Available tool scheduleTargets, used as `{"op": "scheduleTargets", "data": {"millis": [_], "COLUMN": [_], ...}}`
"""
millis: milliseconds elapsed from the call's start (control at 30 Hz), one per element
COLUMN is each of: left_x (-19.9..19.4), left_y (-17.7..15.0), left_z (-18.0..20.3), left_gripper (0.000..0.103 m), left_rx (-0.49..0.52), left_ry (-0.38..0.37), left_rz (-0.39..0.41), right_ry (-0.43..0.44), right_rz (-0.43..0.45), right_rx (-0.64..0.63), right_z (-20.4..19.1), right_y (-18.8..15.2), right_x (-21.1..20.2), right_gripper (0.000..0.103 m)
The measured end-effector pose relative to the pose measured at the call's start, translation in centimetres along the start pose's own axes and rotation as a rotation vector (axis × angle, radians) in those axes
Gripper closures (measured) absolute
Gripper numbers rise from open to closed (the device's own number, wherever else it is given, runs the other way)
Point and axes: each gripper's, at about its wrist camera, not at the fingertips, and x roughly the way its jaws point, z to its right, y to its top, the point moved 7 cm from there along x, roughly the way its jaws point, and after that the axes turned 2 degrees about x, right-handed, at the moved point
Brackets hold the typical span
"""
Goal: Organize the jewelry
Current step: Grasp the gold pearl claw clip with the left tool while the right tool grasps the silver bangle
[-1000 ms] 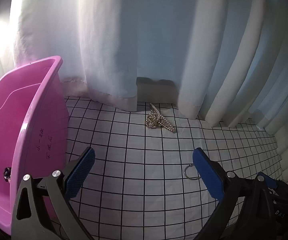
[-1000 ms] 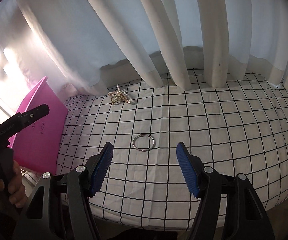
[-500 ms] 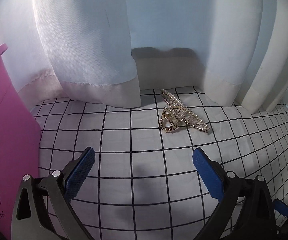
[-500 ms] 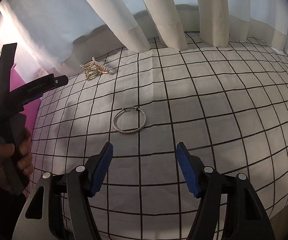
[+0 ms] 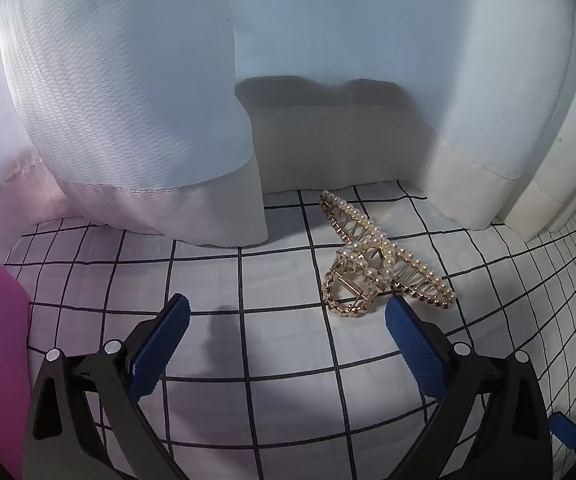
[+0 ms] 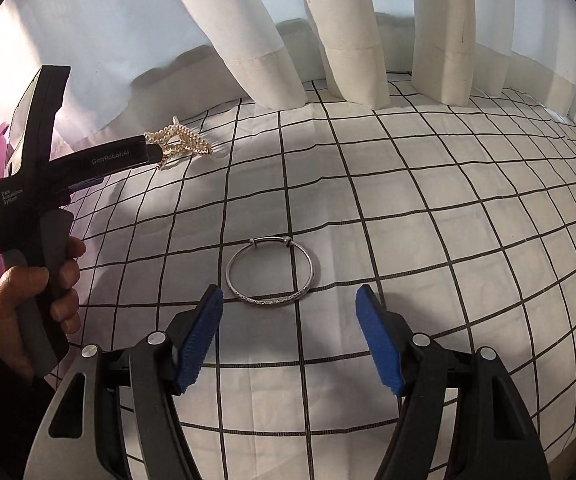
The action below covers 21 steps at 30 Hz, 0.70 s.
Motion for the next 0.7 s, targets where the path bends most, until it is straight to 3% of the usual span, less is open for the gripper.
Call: {"op": "scheduleTargets", "data": {"millis": [433,700], "left_x": [2.0,3.1], "left_y": [0.3,1.7], "left_z": [1.2,2.3], "left_gripper": [0.007,0.007], "left_rx": [-0.012,0.006], "left_ry": [-0.063,-0.056], "left_rz": [-0.044,-0.045], "right_ry": [-0.118,-0.118], "right_rz": [0.01,0.027], "right_rx": [-0.119,-0.125], "right_z": [-1.5,-1.7], "right_y": [0.4,0.8], "right_x": [1.9,2.5], "right_gripper": [0.03,0.027]}}
